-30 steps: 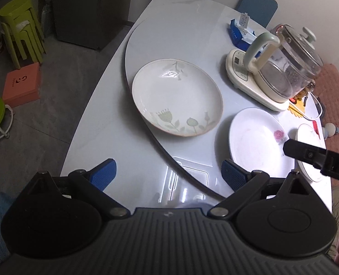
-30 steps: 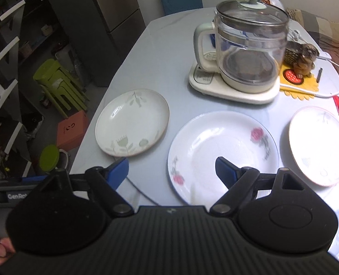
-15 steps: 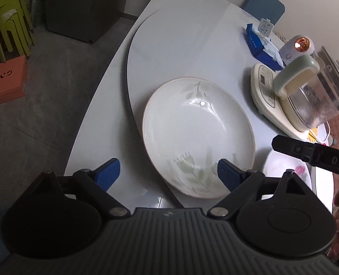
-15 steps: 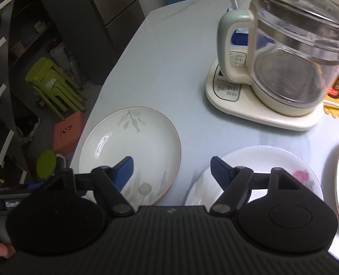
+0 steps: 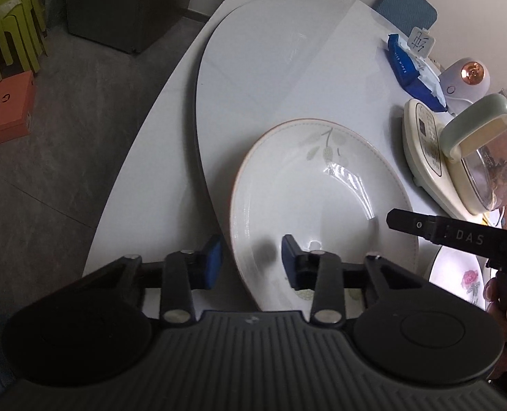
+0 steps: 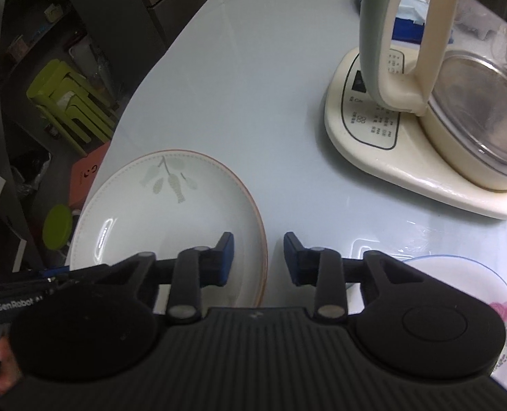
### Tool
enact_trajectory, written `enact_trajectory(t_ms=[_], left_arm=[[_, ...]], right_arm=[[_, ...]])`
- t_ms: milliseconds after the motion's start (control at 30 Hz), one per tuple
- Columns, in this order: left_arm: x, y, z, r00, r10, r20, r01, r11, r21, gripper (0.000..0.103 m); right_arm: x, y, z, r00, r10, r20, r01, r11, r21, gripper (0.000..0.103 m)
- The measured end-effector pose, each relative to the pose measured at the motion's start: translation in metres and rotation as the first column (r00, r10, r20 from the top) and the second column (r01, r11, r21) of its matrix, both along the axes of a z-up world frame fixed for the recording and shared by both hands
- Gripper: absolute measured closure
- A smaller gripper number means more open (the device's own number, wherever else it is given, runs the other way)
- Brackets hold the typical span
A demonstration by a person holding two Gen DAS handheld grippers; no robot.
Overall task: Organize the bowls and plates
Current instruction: 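Close the left tool on the plate rim while the right tool also clamps it, then lift the leaf plate with both tools and carry it over the rose-pattern plate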
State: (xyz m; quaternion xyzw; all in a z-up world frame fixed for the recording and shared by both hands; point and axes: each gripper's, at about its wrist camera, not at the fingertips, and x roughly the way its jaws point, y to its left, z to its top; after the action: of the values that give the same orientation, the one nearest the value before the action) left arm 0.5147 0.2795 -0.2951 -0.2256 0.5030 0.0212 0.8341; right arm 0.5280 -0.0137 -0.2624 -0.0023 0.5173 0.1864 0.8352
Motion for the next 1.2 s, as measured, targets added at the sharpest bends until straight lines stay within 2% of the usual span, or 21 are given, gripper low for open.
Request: enact_trajectory(t_ms=[133,400,567,900,1200], left_arm=[[0.003,-0.002,-0.001,1.000,-0.005,0.008,0.005,1.000,0.011,0.070],[0.004,0.000,0.003,0.999,-0.035,0.011,0.035,0.999,-0.004,0.071],[-0.001,0.001,0.012,0.999,-0.048,0.017,0.049,0.997,-0.059,0.071],[-0.019,-0.015,0.038,0.994,-0.095,0.052,0.099,0.992,-0.081,0.071],[-0.025,-0.056,0.076,0.979,-0.165,0.119,0.175,0.981,-0.080,0.071]], right_arm=[[0.003,0.002,-0.005,1.000,0.011,-0.013,-0.011,1.000,0.009,0.081],[0.005,0.002,-0.002,1.000,0.014,-0.027,-0.014,1.000,0.027,0.081],[0.001,-0.010,0.007,1.000,-0.008,-0.030,0.009,0.999,0.034,0.082],[-0.019,-0.039,0.034,0.999,-0.038,-0.008,0.039,0.997,0.064,0.083],[-0.045,-0.086,0.073,0.991,-0.122,0.047,0.116,0.988,0.103,0.083]])
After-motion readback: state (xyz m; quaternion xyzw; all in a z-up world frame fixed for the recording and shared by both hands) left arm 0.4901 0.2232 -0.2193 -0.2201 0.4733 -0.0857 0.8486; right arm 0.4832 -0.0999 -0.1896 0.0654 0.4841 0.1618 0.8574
